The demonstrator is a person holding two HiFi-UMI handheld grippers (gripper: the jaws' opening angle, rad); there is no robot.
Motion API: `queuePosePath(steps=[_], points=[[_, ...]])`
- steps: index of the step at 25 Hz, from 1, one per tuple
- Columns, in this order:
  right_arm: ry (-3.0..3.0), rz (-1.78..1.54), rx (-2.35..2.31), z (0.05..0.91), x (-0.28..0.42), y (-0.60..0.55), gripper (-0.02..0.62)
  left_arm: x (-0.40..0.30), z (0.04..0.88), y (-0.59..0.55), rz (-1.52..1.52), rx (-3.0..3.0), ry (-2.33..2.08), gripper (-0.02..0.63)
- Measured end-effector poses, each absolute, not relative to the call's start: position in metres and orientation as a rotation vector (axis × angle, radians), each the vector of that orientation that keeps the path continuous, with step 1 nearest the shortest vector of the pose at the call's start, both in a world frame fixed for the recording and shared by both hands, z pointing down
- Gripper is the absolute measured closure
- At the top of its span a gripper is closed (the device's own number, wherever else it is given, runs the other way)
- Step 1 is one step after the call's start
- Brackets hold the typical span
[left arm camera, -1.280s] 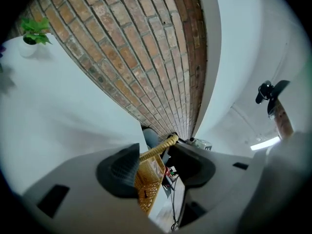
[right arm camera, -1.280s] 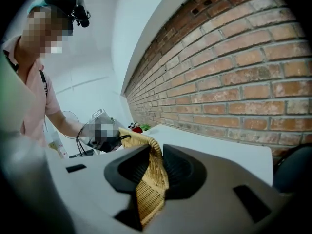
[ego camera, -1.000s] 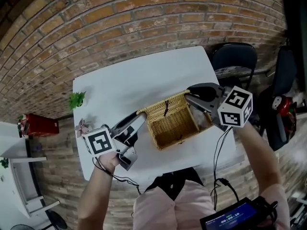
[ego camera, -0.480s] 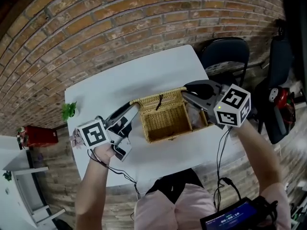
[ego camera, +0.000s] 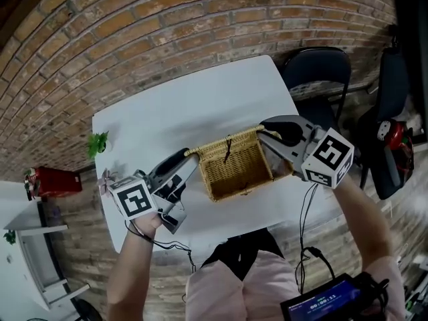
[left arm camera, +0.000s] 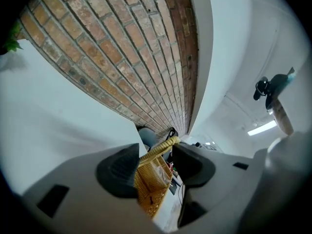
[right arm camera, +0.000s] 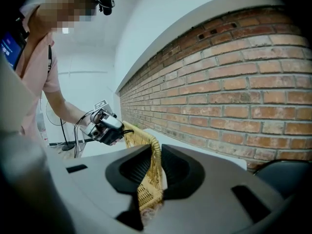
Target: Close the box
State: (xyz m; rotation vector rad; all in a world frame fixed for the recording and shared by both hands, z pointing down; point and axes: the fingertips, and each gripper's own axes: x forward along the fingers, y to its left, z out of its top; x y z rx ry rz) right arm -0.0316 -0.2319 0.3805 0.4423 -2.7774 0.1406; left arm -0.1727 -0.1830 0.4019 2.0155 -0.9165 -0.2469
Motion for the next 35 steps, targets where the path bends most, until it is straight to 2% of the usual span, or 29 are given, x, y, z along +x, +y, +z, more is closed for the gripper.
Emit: queuePosePath(steps=[24,29,35], points=[[-2.704,-0.144,0.460,0.384,-0.028,-0.175,0.523,-0.152,0.401,-0.094,-0.189,2.088,-0.910,0.377],[-2.664,-0.203,0.410,0.389,-0.016,-0.161,0.523,-0.147,0.384,-0.073,-0.368,2.025,-0.838,0.304],[-2.636,-0.245,0.360,0.403,-0.006,-0.146,0.523,-0.150,0.393,-0.058,-0.412,1.931,-1.034,0.302]])
